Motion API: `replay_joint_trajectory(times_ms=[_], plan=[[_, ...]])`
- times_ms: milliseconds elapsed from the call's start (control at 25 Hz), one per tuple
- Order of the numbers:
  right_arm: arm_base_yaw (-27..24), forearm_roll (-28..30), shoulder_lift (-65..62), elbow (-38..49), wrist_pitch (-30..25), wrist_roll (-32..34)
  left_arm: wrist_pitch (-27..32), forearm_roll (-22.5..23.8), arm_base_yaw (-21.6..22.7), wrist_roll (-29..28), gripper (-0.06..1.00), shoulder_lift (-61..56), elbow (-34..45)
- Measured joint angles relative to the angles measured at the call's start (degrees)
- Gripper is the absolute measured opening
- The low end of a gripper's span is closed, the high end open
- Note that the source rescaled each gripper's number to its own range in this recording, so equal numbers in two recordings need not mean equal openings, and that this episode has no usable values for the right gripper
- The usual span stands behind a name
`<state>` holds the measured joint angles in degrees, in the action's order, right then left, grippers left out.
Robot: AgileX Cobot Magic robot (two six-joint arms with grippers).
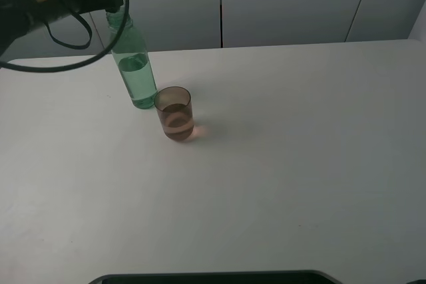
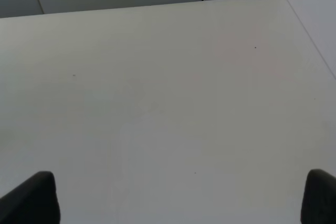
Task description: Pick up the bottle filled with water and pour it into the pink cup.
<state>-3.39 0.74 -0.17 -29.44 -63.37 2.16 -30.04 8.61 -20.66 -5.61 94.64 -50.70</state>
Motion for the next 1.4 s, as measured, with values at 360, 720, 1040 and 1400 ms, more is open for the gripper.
replay_joint_trajectory(times_ms=[360, 720, 1040, 1400], plan=[[0.0, 0.0, 0.0, 0.0, 0.0, 0.0, 51.3, -7.68, 9.57, 0.0, 0.99, -0.98, -19.46], [0.0, 0.0, 0.0, 0.0, 0.0, 0.0, 95.78, -5.35, 15.44, 0.86, 0.99, -0.98, -27.06], [0.0, 0.0, 0.0, 0.0, 0.0, 0.0, 99.45, -7.01, 15.44, 1.04, 0.99, -8.41, -16.08], [0.0, 0.0, 0.0, 0.0, 0.0, 0.0, 99.7, -7.2, 15.44, 1.04, 0.99, -31.64, 3.02]])
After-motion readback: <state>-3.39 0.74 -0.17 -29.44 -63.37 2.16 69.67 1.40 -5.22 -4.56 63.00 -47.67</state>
